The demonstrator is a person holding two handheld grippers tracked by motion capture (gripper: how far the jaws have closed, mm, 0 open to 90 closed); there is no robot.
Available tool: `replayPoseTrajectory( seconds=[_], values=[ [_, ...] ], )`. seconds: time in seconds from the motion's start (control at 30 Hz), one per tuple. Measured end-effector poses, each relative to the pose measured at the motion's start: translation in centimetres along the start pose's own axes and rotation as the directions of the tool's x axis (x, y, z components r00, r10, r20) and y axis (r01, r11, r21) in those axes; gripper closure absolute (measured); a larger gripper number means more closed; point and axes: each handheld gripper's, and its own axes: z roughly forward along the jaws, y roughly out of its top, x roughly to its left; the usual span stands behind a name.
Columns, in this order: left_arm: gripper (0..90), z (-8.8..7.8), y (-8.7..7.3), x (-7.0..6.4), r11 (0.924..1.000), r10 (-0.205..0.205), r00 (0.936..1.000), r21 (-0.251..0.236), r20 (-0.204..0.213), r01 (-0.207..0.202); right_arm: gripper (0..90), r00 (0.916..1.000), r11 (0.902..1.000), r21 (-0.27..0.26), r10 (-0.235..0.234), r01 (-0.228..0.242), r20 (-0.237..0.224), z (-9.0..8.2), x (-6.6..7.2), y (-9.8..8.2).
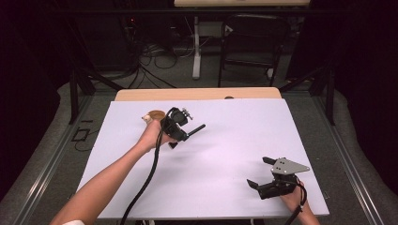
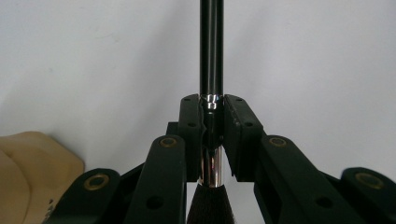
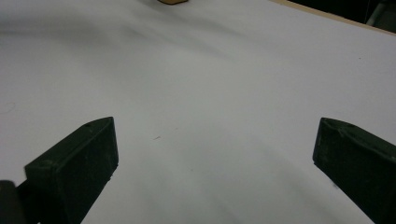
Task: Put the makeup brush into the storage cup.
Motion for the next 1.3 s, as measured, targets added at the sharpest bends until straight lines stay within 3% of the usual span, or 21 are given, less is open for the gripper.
replayPoseTrajectory(
  seconds=[0.17, 0.3, 0.43, 0.63, 0.73, 0.9, 1.07, 1.2, 1.27, 1.3],
  values=[
    [78.0, -0.4, -0.7, -1.4, 0.9974, 0.073, 0.9974, 0.001, 0.003, -0.073, 0.0, 1.0, 0.9998, 0.017, 0.001, -0.001, 0.001, 0.2, 0.0, 0.2],
    [78.0, -0.3, -1.2, -2.3, 0.9948, 0.102, 0.9948, 0.005, 0.009, -0.102, 0.0, 1.0, 0.9997, 0.026, 0.005, -0.005, 0.008, 0.2, 0.0, 0.5],
    [78.0, 0.0, -1.9, -3.4, 0.9907, 0.135, 0.9906, 0.012, 0.021, -0.135, 0.0, 0.9998, 0.9991, 0.041, 0.013, -0.013, -0.013, 0.2, 0.0, 0.8],
    [78.0, -0.3, -2.8, -4.8, 0.9875, 0.155, 0.9874, 0.023, 0.033, -0.156, 0.0, 0.9991, 0.9984, 0.048, 0.031, -0.03, -0.03, 0.2, 0.1, 1.1],
    [78.0, -0.5, -3.3, -5.5, 0.9845, 0.173, 0.9843, 0.023, 0.037, -0.174, 0.0, 0.9986, 0.9994, 0.025, 0.027, -0.026, -0.046, 0.2, -0.1, 1.2],
    [78.0, -0.5, -4.0, -6.3, 0.9805, 0.195, 0.9802, 0.019, 0.037, -0.195, 0.0, 0.995, 0.9973, 0.04, 0.065, -0.062, -0.076, 0.7, -0.5, 1.5],
    [78.0, -0.4, -4.4, -6.8, 0.9762, 0.215, 0.9758, 0.022, 0.041, -0.216, 0.0, 0.9966, 0.9971, 0.056, 0.055, -0.051, -0.062, 1.1, -0.3, 1.8],
    [78.0, -0.6, -4.6, -7.2, 0.9713, 0.236, 0.9708, 0.017, 0.043, -0.237, 0.0, 0.9962, 0.9968, 0.062, 0.054, -0.05, -0.068, 1.4, -0.2, 2.2],
    [78.0, -0.6, -4.6, -7.5, 0.9653, 0.259, 0.9649, 0.019, 0.04, -0.26, 0.2, 0.9955, 0.9969, 0.064, 0.052, -0.047, -0.08, 1.6, -0.1, 2.5],
    [78.0, -0.7, -4.5, -7.8, 0.9593, 0.28, 0.9589, 0.024, 0.044, -0.281, 0.3, 0.9944, 0.997, 0.066, 0.046, -0.039, -0.096, 1.9, 0.1, 2.9]
  ],
)
